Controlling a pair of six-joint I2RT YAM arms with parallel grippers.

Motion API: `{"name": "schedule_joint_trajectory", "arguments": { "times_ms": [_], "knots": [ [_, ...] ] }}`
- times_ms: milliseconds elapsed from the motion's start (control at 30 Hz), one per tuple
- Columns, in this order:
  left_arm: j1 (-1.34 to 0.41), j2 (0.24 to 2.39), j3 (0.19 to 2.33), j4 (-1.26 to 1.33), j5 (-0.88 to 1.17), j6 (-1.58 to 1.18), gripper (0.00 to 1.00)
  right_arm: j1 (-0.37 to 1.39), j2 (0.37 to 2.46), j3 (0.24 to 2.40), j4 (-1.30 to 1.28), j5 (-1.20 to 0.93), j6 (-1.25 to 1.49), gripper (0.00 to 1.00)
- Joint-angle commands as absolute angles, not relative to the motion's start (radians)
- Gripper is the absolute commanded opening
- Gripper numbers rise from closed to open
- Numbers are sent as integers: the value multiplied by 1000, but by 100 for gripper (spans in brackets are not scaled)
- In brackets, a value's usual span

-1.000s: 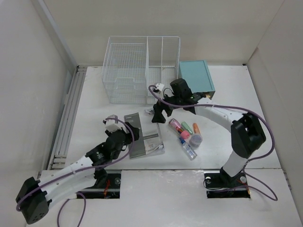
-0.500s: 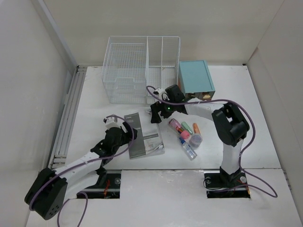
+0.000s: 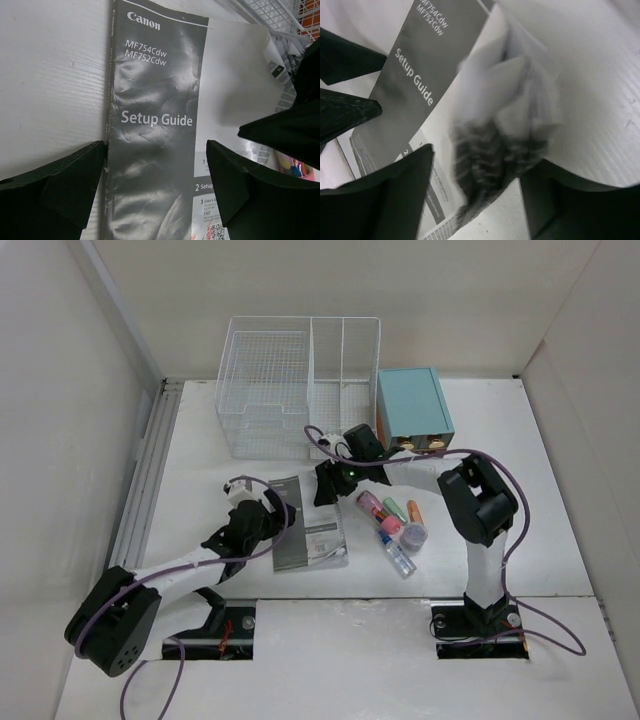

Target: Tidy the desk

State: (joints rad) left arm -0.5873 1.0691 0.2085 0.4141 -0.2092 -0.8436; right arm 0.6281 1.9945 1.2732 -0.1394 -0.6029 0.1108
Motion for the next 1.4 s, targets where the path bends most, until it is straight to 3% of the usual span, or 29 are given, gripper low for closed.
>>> {"name": "schedule_joint_trajectory", "arguments": {
  "times_ms": [0, 33, 167, 400, 600, 733, 1067, 1200, 1233, 1333, 1367],
  "knots": [
    [-601, 1129, 218, 368, -160, -874, 80, 652, 2003, 1258, -72, -706, 140, 67],
    [-601, 1129, 230, 368, -160, -874, 80, 652, 2003, 1258, -72, -721, 140, 45],
    [-601, 1140, 251, 368, -160, -865, 82, 652, 1974, 1249, -63, -742, 140, 0],
    [-601, 988, 261, 305, -169, -813, 91, 609, 1809, 1249, -63, -877, 129, 0],
    [-601, 874, 238, 267, -146, -744, 93, 563, 1752, 1258, -63, -1090, 140, 0],
    [-601, 801, 169, 417, -20, -707, 91, 563, 1773, 1258, -63, -1199, 140, 0],
    [-591, 752, 103, 745, 353, -655, 56, 563, 1755, 1258, -63, -1288, 111, 0],
    [-591, 713, 103, 795, 429, -655, 30, 563, 1746, 1258, -63, -1289, 100, 0],
    [-591, 698, 103, 795, 430, -655, 18, 563, 1735, 1258, -63, -1289, 100, 0],
    [-591, 667, 112, 773, 448, -655, 0, 563, 1726, 1258, -63, -1289, 89, 0],
    [-591, 667, 123, 773, 448, -646, 0, 563, 1714, 1258, -63, -1289, 89, 0]
  ]
}}
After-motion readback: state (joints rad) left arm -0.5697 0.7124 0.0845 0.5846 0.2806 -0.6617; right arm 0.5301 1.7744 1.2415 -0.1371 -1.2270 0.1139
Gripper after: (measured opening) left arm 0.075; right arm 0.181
